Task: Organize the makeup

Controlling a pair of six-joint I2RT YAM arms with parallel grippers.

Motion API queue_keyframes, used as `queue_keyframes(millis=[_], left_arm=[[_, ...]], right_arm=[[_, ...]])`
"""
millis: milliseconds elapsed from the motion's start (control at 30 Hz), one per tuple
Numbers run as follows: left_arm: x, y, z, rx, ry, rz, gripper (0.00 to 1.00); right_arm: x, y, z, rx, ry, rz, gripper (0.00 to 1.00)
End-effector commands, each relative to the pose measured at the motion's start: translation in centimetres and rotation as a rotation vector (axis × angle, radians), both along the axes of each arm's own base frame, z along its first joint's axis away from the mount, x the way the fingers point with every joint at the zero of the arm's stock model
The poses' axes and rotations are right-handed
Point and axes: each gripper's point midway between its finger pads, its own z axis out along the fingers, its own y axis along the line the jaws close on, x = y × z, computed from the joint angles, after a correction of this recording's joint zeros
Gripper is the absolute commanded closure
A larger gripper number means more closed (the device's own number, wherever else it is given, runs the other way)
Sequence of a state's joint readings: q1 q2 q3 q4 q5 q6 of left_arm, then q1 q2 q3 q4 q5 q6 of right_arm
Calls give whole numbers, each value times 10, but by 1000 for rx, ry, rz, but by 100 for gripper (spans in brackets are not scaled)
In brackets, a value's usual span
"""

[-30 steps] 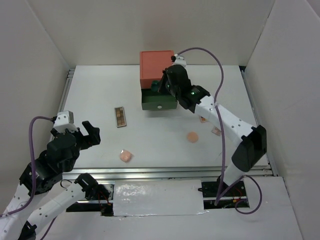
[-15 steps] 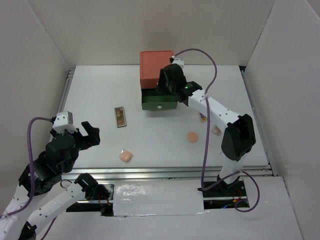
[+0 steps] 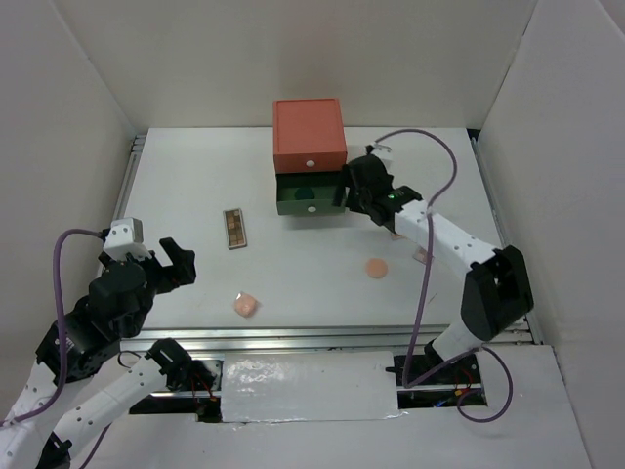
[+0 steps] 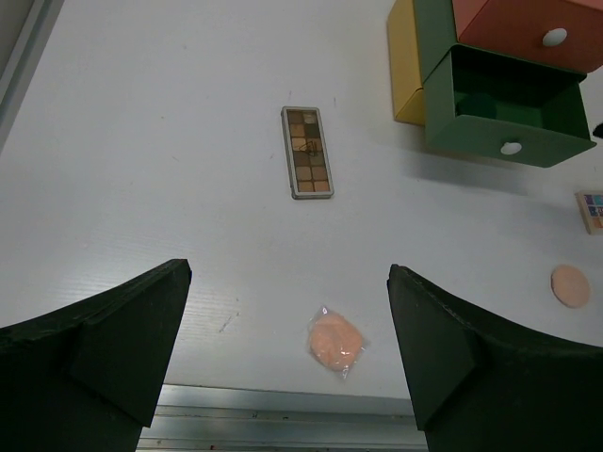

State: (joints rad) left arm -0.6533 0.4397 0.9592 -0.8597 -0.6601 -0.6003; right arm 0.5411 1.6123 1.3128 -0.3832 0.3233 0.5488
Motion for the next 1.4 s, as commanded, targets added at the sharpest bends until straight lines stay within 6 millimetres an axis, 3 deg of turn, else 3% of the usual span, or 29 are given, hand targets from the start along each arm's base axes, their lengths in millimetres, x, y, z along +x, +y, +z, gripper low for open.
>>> queue_keyframes(millis=[0,33,167,267,367,467,567,600,633,733,867,933,1000,1067,1167,1333,1367], left_arm=[[1,-2,12,-16,-54,-17,1],[1,-3,13,-19,-55,-24,0],[3,-5,11,-8,-42,-30,0],[3,-4,11,-9,-40,-26,1],[1,-2,13,-21,-56,-24,1],[0,-1,14,-25,-64,-23,1],[0,-2,14,-24,-59,-22,1],[0,-2,13,-23,-57,-23,1],[0,-2,13,-23,-57,-22,1],[-1,-1,14,-26,-64,-24,1],[-2,-1,15,-31,-68,-27,1],[-2,-1,15,-29,-68,-26,1],[-2,-1,16,-31,-71,-27,1],[-3,0,16,-34,-73,-27,1],[-3,0,16,-36,-77,-27,1],[-2,-1,15,-29,-69,-26,1],[-1,-1,15,-28,-65,-24,1]], right_arm=[[-45,-47,-45,-44,121,-102,15],[-52,-51,-50,-35,124,-116,14],[-87,-71,-102,-92,245,-147,14],[-104,-80,-123,-107,292,-176,16],[-116,-88,-139,-111,319,-206,18],[-115,-88,-138,-112,328,-218,21],[-113,-79,-142,-100,351,-183,31],[-116,-76,-151,-110,392,-161,42],[-117,-75,-155,-119,407,-154,46],[-114,-72,-154,-131,415,-149,53],[-113,-71,-155,-135,424,-143,54],[-113,-69,-155,-138,430,-126,67],[-113,-66,-155,-132,433,-106,98],[-114,-61,-155,-105,432,-85,100],[-115,-49,-136,-57,373,-60,100],[-90,-11,-32,113,94,47,100],[-86,-5,-19,123,60,81,100]])
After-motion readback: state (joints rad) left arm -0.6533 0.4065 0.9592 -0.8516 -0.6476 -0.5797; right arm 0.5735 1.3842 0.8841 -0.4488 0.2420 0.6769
